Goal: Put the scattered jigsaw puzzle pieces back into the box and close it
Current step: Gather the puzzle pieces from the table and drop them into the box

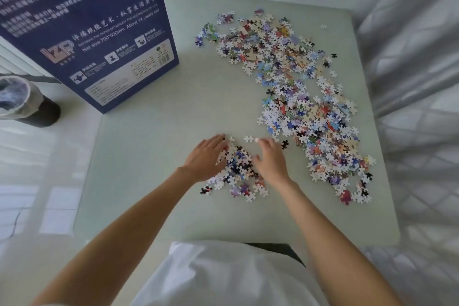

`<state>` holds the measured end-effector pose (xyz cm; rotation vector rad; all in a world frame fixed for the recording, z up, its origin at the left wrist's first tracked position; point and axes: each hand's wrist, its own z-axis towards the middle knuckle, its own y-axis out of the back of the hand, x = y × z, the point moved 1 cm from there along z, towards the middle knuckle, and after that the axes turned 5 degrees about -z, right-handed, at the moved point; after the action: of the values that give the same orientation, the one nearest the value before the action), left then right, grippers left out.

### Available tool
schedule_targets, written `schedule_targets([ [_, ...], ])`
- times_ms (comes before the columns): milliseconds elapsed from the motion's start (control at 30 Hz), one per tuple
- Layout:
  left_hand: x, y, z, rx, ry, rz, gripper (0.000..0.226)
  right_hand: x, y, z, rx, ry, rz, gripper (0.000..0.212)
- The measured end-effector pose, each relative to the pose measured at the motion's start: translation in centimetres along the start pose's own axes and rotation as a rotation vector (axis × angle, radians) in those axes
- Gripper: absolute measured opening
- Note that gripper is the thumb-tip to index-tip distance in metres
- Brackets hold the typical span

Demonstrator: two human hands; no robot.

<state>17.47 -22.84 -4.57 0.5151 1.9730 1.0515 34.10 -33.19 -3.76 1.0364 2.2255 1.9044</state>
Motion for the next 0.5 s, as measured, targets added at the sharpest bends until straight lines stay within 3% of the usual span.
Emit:
schedule_targets([
  [133, -0.8, -0.2, -2.5, -0.017, -0.039, -0.007, 0.073, 0.3, 0.2, 2.5, 0.037, 0.033, -0.127, 0.048],
  [267, -0.7, -0.1, -3.9, -0.008, 0.031, 0.028, 0.108, 2.1, -0.2, 0.5, 0.239, 0.228, -0.057, 0.044],
  [333, -0.2, -0.3, -4.7, 0.001, 0.122, 0.031, 0.121, 1.8, 0.2, -1.3, 0.251, 0.262, -0.081, 0.052],
  [400, 0.1, -0.4, -5.7, 0.030, 0.197, -0.024, 0.123, 0.5, 0.8, -3.1, 0.193, 0.163, -0.093, 0.064],
  [500, 0.1, -0.6, -6.7, 0.050, 0.233, -0.137, 0.103, -1.5, 1.1, -6.1, 0.225, -0.120, -0.080, 0.078],
])
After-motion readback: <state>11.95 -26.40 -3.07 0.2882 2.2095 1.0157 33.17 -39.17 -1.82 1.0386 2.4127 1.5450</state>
